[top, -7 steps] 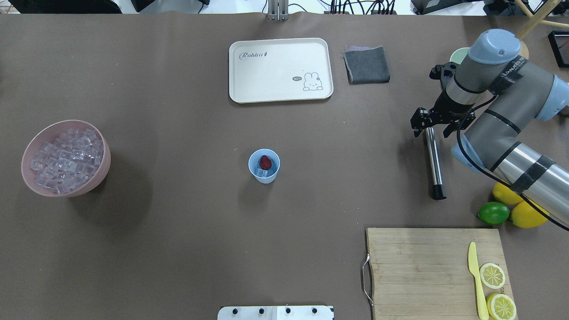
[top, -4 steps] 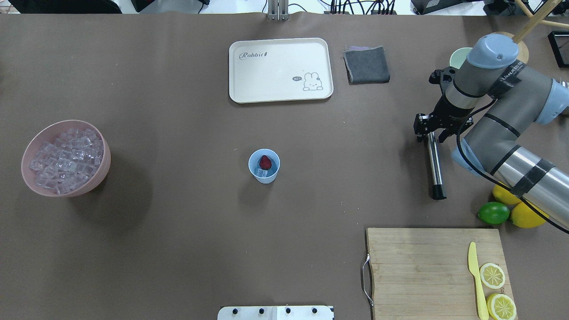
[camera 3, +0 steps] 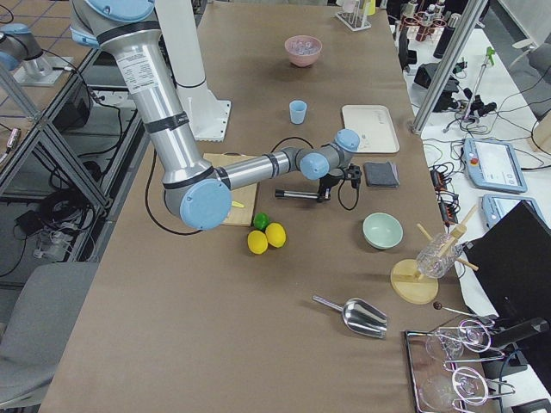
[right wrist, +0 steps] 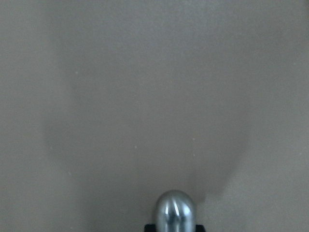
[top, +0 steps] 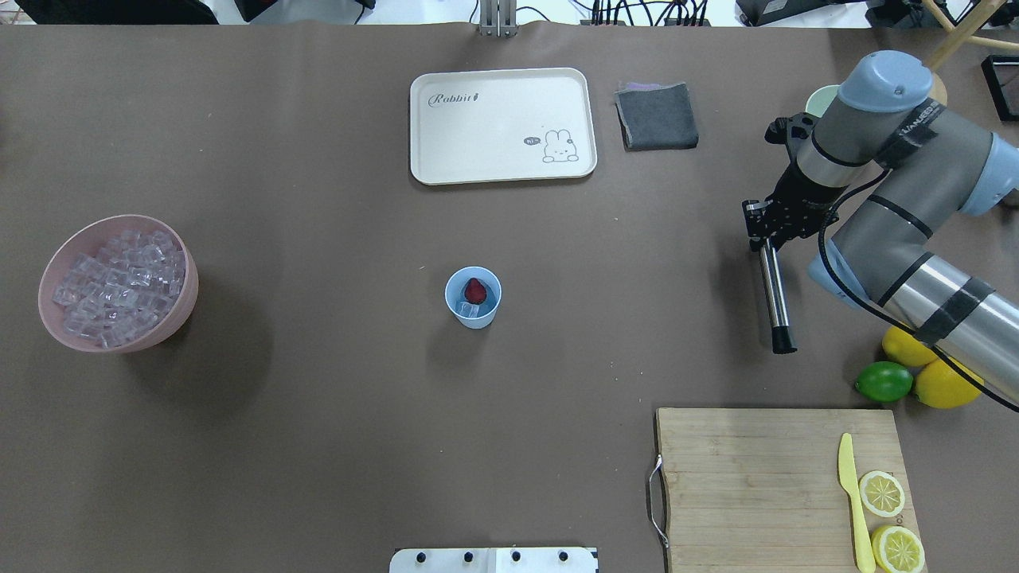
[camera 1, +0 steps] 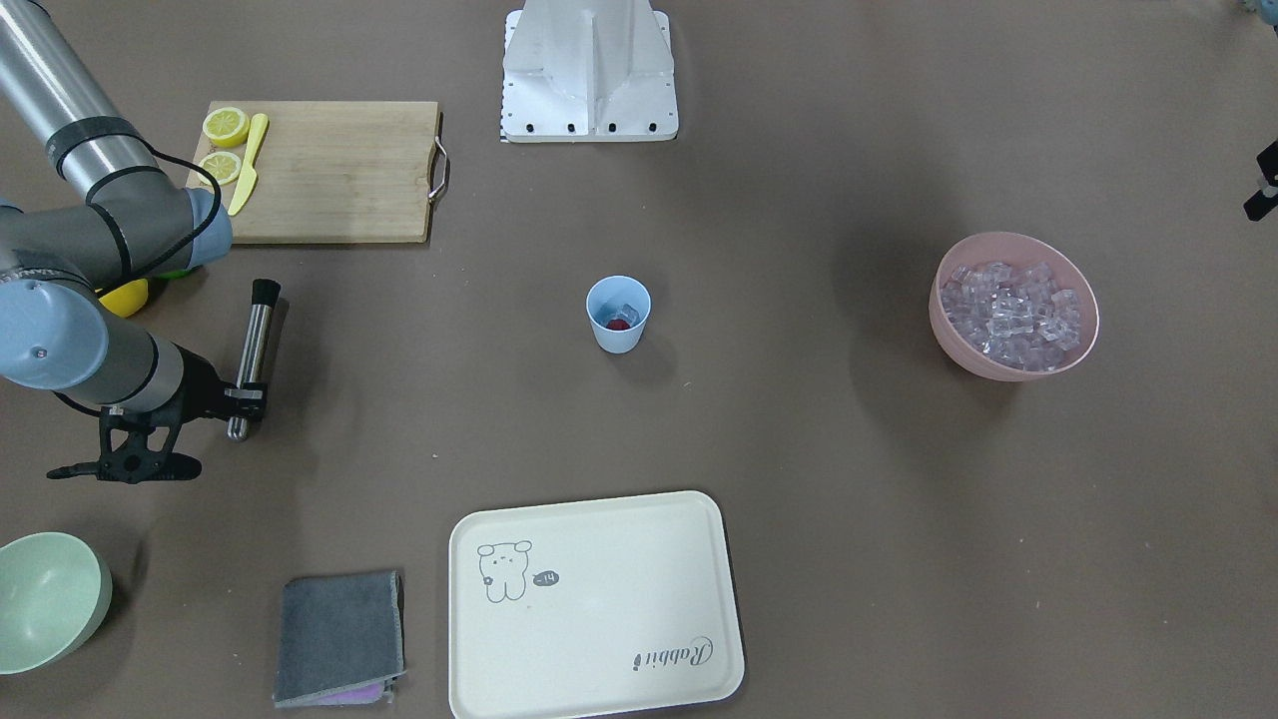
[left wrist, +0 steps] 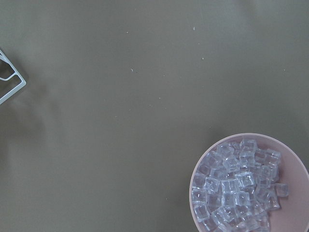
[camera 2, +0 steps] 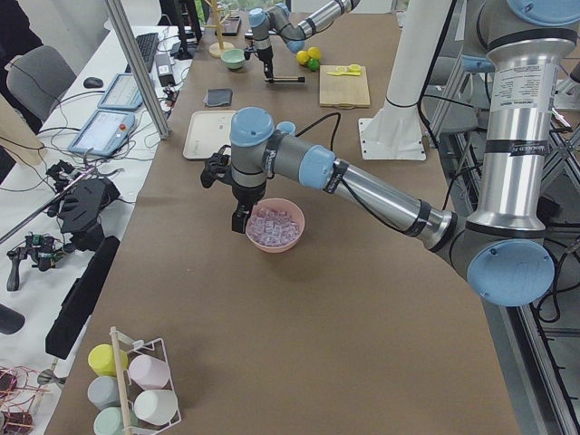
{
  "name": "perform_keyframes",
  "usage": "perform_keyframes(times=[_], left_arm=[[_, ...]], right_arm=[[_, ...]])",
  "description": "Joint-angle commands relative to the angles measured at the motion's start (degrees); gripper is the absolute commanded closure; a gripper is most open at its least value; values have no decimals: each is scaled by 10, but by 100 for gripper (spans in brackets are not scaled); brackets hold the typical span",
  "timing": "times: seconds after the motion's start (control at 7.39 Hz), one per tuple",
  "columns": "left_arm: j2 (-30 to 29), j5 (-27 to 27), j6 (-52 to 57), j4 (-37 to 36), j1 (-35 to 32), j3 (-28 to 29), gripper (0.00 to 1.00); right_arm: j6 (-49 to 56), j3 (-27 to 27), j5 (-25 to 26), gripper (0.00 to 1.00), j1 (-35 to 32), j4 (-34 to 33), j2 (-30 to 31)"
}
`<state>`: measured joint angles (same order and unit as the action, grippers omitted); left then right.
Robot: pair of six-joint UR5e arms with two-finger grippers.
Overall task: Mash ice and strawberries in cup
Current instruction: 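Grasp the steel rod with the right gripper and lift it, then carry the steel rod with the right gripper down into the cup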
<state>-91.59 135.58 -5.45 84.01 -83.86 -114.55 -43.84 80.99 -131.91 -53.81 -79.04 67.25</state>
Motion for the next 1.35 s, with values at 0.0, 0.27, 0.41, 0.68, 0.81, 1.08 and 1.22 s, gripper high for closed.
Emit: perform_keyframes(times=[0.0, 0.27, 0.41, 0.68, 0.81, 1.08, 1.22], left_arm=[[-5, 0, -2, 0, 1, 1, 3], [-9, 1, -2, 1, 1, 3, 3], [-9, 1, 3, 3, 1, 7, 3], [-4, 0, 4, 2, 1, 10, 3], [-5, 0, 4, 3, 1, 14, 3], [-3, -1, 9, 6, 1, 32, 3], [-2, -6, 64, 5, 0, 48, 3]], right_arm=[[-1, 54, -17, 100, -23, -2, -1], [-9, 122, 6, 100, -23, 2, -11], [-32, 150, 32, 100, -16, 1, -25], [-94, 226, 99, 100, 25, 1, -55], [-108, 264, 164, 100, 64, 1, -66], [-157, 288, 289, 100, 159, 2, -118], [-164, 284, 381, 100, 218, 14, -145]])
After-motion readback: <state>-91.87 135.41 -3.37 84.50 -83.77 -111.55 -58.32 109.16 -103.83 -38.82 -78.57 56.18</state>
